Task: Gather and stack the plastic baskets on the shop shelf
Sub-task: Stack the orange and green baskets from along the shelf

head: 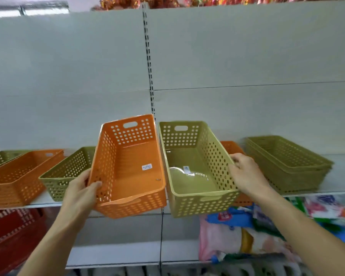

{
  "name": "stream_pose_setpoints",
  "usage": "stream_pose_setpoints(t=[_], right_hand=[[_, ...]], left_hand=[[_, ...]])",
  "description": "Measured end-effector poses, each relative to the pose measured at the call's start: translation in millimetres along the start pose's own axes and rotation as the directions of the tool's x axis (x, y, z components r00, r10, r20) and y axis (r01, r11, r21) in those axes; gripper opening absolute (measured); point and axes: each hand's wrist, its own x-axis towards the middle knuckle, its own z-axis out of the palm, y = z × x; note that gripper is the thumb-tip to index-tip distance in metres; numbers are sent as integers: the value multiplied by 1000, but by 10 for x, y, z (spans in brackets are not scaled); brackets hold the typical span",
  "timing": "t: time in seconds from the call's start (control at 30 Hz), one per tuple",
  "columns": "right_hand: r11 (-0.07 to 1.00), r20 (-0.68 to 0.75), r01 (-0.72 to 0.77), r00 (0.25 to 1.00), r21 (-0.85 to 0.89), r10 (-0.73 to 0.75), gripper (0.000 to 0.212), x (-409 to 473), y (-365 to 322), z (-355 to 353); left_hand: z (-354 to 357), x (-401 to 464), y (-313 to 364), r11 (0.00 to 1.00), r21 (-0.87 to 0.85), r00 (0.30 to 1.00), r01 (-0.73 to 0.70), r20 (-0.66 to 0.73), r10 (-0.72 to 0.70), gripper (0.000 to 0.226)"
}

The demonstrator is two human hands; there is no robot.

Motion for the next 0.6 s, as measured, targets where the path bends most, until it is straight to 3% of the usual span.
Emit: stream_pose_setpoints(t=[0.2,0.37,0.6], right_hand=[[994,-29,-21,999,104,25,27,-257,414,-1024],[991,-177,-82,979,105,100,29,-265,911,-1719],[991,-296,-129,946,33,133,28,92,1436,-2227]], left_hand=[[734,-520,481,987,-154,999,-36,4,38,38],[1501,-707,920,971,-235,994,-48,86,70,33],[2427,-541,1293,985,-156,984,-71,150,95,33]])
